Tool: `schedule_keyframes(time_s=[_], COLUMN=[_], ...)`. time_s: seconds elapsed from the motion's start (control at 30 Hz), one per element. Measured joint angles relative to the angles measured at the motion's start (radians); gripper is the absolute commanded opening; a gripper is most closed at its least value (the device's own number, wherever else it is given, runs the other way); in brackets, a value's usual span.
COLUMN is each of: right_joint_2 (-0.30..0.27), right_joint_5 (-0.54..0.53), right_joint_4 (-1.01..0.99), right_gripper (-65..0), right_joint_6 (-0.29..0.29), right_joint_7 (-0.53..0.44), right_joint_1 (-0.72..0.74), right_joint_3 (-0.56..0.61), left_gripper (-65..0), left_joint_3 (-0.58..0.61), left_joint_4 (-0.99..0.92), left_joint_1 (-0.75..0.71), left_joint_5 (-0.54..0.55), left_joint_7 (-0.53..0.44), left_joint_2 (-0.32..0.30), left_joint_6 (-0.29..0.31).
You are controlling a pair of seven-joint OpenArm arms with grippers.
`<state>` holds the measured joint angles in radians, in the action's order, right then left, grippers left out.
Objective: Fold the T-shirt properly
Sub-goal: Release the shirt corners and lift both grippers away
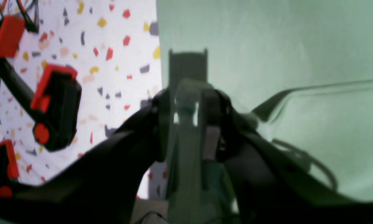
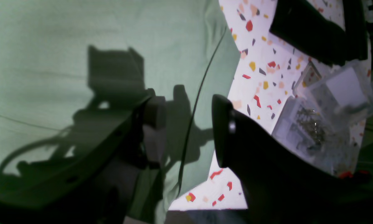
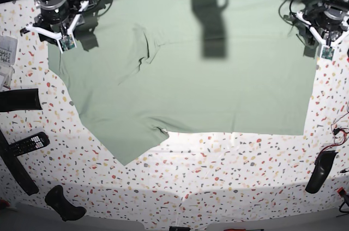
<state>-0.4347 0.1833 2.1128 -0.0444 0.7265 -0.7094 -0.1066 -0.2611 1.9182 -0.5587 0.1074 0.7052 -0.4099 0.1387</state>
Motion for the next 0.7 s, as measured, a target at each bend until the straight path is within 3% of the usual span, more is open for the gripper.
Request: schedule_keyframes(time_s=[0.07,0.17,0.3,0.37,0.5,0.7], right_joint_2=[-0.001,0.000,-0.001,-0.001,0.000,-0.001], right_joint_5=[0.016,0.061,0.047,0.021,-0.056,-0.072], right_joint_4=[0.011,0.017,0.017,0.017,0.017,0.017], right_gripper=[-41.4,-41.4,-41.2,-37.7,-23.7,-22.5], right_joint_6=[0.000,0.000,-0.001,-0.004,-0.013,-0.011], right_joint_7=[0.000,0.000,0.002,0.021,0.023,0.004], right_joint_1=[0.003,0.001,0.001,0.002,0.001,0.000], right_joint_3=[0.000,0.000,0.000,0.000,0.000,0.000], left_gripper=[-50.1,-50.1,-48.0,-44.4,-39.7,-39.6], left_joint_3=[0.000,0.000,0.000,0.000,0.000,-0.001], left_joint_4=[0.000,0.000,0.001,0.001,0.001,0.000], left_joint_1=[0.011,0.074,0.184,0.242,0.352,0.458], left_joint_5=[0.001,0.001,0.002,0.003,0.001,0.083], left_joint_7=[-0.001,0.111,0.160,0.164,0.163,0.158], left_joint_2=[0.000,0.002,0.003,0.003,0.002,-0.012], left_joint_6=[0.002,0.000,0.002,0.002,0.079,0.127])
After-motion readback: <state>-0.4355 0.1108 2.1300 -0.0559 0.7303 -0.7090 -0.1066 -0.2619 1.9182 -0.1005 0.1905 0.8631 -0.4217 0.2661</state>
